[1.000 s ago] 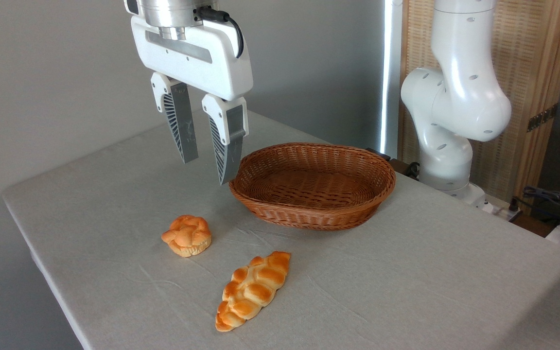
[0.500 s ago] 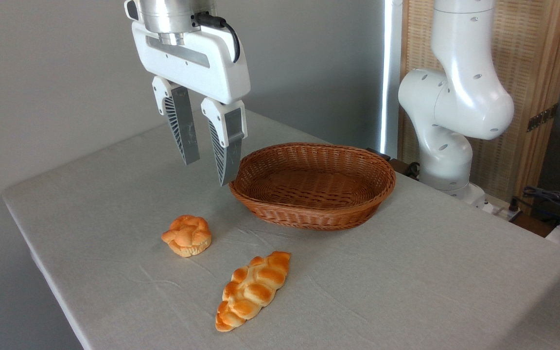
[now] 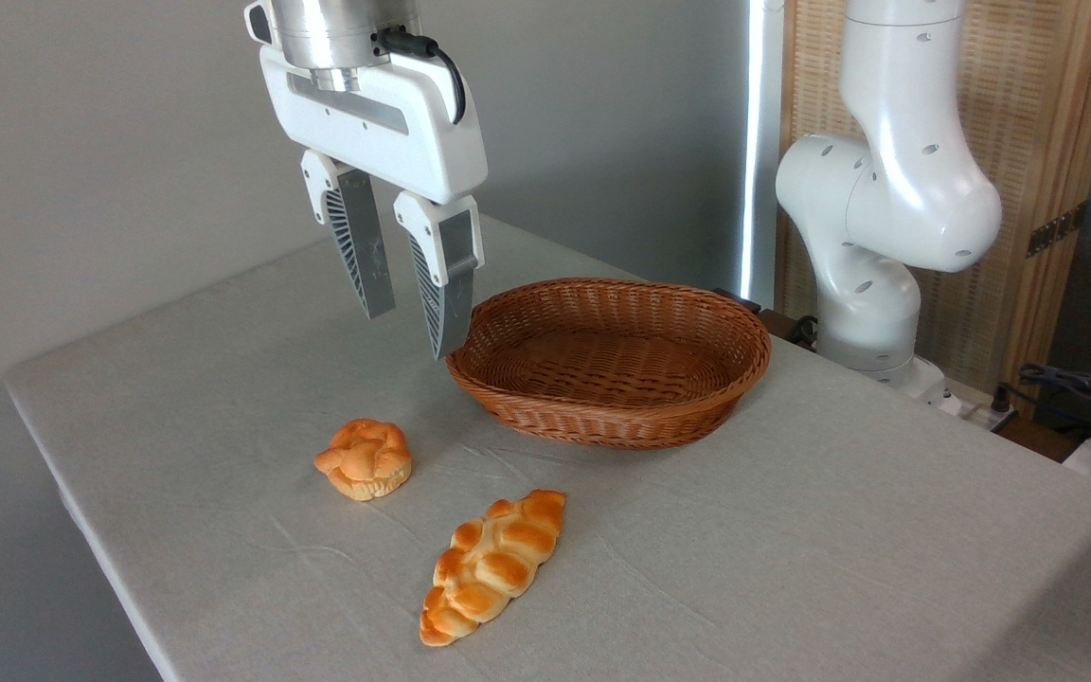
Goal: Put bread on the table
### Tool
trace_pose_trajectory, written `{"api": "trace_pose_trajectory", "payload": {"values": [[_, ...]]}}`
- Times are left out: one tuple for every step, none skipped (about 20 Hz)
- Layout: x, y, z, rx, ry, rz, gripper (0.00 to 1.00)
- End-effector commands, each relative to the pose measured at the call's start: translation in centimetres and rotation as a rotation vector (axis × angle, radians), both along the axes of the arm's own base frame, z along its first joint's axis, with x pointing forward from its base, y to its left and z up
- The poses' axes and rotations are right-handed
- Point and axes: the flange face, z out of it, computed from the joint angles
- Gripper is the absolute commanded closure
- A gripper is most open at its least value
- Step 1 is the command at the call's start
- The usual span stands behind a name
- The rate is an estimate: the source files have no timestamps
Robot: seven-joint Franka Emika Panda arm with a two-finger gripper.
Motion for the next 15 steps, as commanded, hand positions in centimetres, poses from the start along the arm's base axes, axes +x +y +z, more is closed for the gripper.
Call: {"api": "trace_pose_trajectory", "payload": {"values": [[-0.39,0.15,-0.01,0.014,0.014,0.003,0.00],[-0.38,0.22,-0.01,0.013,0.014,0.004,0.00],[-0.38,0.24,-0.01,0.014,0.014,0.003,0.00],[-0.38,0.32,-0.01,0.014,0.014,0.004,0.00],[-0.38,0.32,-0.01,0.014,0.014,0.004,0.00],[-0.36,0.32,0.00,0.014,0.012,0.005,0.00],[-0.36,0.32,0.00,0.014,0.012,0.005,0.00],[-0.35,0.40,0.07,0.014,0.010,0.006,0.00],[-0.35,0.40,0.07,0.014,0.010,0.006,0.00],[-0.35,0.42,0.07,0.016,0.010,0.006,0.00],[-0.39,0.42,0.23,0.015,0.007,0.006,0.00],[-0.37,0.67,0.23,0.015,0.007,0.011,0.00],[-0.36,0.84,0.23,0.015,0.007,0.014,0.00],[-0.35,1.01,0.23,0.015,0.007,0.017,0.00],[-0.35,1.01,0.30,0.015,0.006,0.017,0.00]]}}
